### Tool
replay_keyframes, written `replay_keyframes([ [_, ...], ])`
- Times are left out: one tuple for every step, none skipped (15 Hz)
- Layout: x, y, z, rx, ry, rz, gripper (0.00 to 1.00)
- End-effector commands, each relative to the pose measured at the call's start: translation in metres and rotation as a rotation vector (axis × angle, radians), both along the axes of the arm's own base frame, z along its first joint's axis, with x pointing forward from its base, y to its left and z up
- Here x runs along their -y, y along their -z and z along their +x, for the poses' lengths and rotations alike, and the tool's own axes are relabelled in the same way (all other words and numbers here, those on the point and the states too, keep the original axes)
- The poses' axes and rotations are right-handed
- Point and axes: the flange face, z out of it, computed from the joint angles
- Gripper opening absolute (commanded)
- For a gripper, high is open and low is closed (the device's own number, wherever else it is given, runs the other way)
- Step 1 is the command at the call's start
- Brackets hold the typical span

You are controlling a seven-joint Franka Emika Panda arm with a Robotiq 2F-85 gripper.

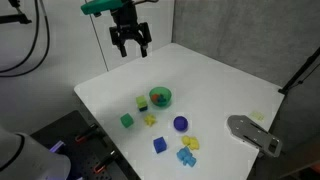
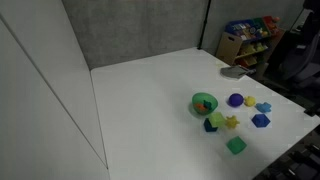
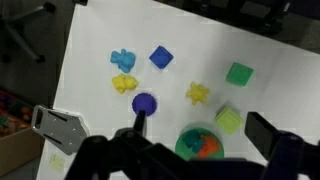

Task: Put the purple ball in the bowl

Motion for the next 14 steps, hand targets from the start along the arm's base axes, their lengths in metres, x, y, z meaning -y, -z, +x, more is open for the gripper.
replay_keyframes([
  [0.0,-0.001,0.0,-0.001,0.0,0.0,1.0],
  [0.0,-0.001,0.0,0.0,0.0,0.0,1.0],
  [0.0,-0.001,0.0,0.0,0.0,0.0,1.0],
  [0.0,-0.001,0.0,0.0,0.0,0.0,1.0],
  [0.001,0.0,0.005,0.006,0.013,0.002,1.0],
  [0.004,0.003,0.011,0.011,0.026,0.005,1.0],
  [0.007,0.005,0.017,0.021,0.032,0.009,1.0],
  [0.01,0.008,0.021,0.028,0.042,0.01,1.0],
  [0.014,0.012,0.026,0.038,0.051,0.016,1.0],
  [0.018,0.02,0.033,0.038,0.059,0.029,1.0],
  [0.022,0.027,0.037,0.044,0.066,0.037,1.0],
  [0.026,0.036,0.041,0.048,0.073,0.051,1.0],
  [0.029,0.046,0.045,0.054,0.079,0.06,1.0],
  [0.033,0.056,0.05,0.064,0.084,0.064,1.0],
])
